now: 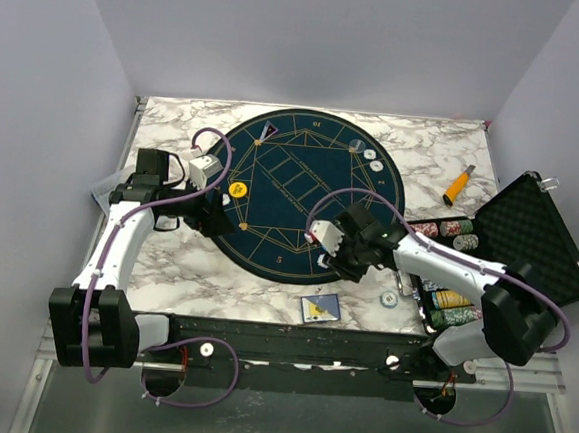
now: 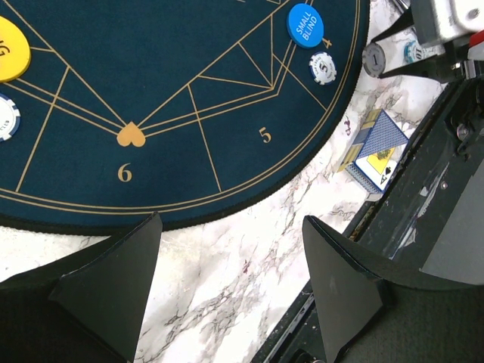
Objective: Distribute texas hold em gaming equipment
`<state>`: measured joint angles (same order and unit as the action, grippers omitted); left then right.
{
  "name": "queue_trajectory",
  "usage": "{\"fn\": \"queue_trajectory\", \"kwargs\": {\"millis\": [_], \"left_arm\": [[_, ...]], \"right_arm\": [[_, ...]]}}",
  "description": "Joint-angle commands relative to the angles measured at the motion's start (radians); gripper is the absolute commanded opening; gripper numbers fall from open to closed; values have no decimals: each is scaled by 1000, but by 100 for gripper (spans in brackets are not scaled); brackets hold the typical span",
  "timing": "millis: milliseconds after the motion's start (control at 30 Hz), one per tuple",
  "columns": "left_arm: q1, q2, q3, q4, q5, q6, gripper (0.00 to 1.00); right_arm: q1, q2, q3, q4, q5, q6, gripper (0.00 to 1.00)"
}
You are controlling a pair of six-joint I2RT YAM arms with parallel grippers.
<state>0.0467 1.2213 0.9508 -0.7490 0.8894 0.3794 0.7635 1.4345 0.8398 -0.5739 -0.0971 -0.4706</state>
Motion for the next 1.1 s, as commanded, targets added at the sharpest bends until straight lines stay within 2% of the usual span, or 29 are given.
{"fn": "queue_trajectory", "kwargs": {"millis": [0, 200, 400, 533, 867, 1067], "left_arm": [[8, 5, 8, 0, 20, 4, 78], [13, 0, 5, -1, 25, 5, 78], [108, 24, 27, -30, 129, 10, 78], [130, 34, 29, -42, 144, 19, 78], [134, 33, 26, -44, 146, 25, 78], [138, 27, 19, -44, 146, 28, 78]], "right_arm": [[-7, 57, 102, 18, 6, 4, 19], [-6, 156, 211, 35, -40, 15, 19], [-6, 242, 260, 58, -71, 23, 19], [-6, 277, 265, 64, -96, 26, 19], [-11, 279, 263, 63, -80, 27, 20], [-104, 225, 230, 19, -114, 10, 20]]}}
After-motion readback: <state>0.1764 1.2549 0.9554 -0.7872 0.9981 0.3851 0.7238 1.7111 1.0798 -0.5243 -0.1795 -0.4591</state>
